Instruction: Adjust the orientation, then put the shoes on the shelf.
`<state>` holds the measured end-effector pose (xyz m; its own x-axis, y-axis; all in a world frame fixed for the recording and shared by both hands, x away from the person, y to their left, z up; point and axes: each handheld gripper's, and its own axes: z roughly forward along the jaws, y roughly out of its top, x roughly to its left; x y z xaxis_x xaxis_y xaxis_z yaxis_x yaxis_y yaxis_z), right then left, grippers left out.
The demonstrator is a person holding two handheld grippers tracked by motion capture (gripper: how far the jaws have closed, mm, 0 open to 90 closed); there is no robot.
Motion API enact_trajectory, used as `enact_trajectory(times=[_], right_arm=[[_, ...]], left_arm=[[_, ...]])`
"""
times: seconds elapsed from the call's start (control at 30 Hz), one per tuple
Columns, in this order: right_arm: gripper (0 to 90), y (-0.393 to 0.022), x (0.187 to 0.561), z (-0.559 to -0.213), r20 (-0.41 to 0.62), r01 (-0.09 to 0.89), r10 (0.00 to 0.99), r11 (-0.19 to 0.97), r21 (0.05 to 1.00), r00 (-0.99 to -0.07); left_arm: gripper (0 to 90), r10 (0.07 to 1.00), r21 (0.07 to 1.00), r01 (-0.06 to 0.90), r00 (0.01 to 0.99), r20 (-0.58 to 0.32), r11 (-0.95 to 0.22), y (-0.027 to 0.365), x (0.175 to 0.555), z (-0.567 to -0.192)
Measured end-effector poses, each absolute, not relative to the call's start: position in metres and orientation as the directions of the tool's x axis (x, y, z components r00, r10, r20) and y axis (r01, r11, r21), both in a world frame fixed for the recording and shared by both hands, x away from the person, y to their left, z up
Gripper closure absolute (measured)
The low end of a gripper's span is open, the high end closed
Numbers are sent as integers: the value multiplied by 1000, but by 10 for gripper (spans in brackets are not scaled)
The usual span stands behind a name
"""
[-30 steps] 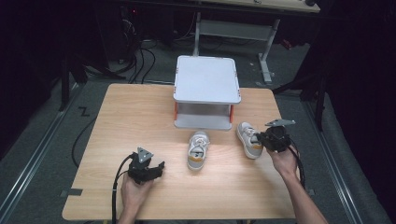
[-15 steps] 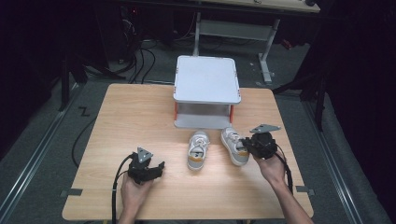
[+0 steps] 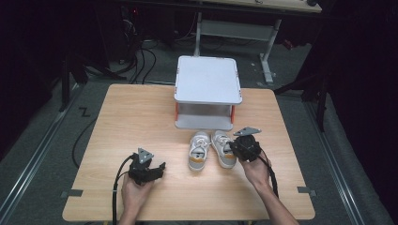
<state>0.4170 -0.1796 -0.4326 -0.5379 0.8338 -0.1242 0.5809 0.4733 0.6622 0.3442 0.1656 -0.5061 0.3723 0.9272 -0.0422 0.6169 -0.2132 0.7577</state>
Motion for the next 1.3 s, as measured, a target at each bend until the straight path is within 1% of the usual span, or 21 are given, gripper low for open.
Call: enact_trajectory(times=[0.23,0.33,0.37,0.47,0.53,0.6,0.8,0.87,0.93,1.07,1.1,1.3], right_arm=[[793,-166,413,-435,-135,590,831,488,643,-540],[784,-166,411,-436,-108,595,823,487,640,-558],[778,-167,410,-437,-85,598,819,481,642,-568],[773,-168,410,-437,-74,598,817,477,643,-572],[762,-170,411,-437,-45,603,815,462,650,-577],[729,-173,411,-438,-22,597,811,448,666,-584],[528,-180,412,-438,29,593,809,405,696,-587],[485,-184,413,-436,50,593,810,384,708,-584],[461,-188,414,-434,68,586,808,364,724,-586],[468,-196,411,-430,79,555,803,333,763,-590],[472,-201,409,-429,93,547,806,307,778,-584],[483,-218,406,-429,108,538,820,264,801,-562]], left_arm=[[321,927,758,616,373,-41,-214,166,344,-506],[322,927,758,616,373,-40,-215,165,344,-506],[322,927,758,616,372,-41,-214,165,344,-506],[322,927,758,616,373,-39,-216,165,344,-506],[322,927,758,616,373,-40,-215,165,344,-506],[323,927,758,616,373,-39,-216,165,344,-506],[325,928,757,616,372,-37,-217,165,344,-506],[325,927,756,617,373,-33,-221,165,344,-506],[325,927,756,617,373,-34,-220,165,344,-506],[327,929,756,617,368,-30,-220,164,344,-506],[327,929,755,617,369,-28,-222,164,343,-506],[333,929,754,617,369,-21,-228,164,343,-506]])
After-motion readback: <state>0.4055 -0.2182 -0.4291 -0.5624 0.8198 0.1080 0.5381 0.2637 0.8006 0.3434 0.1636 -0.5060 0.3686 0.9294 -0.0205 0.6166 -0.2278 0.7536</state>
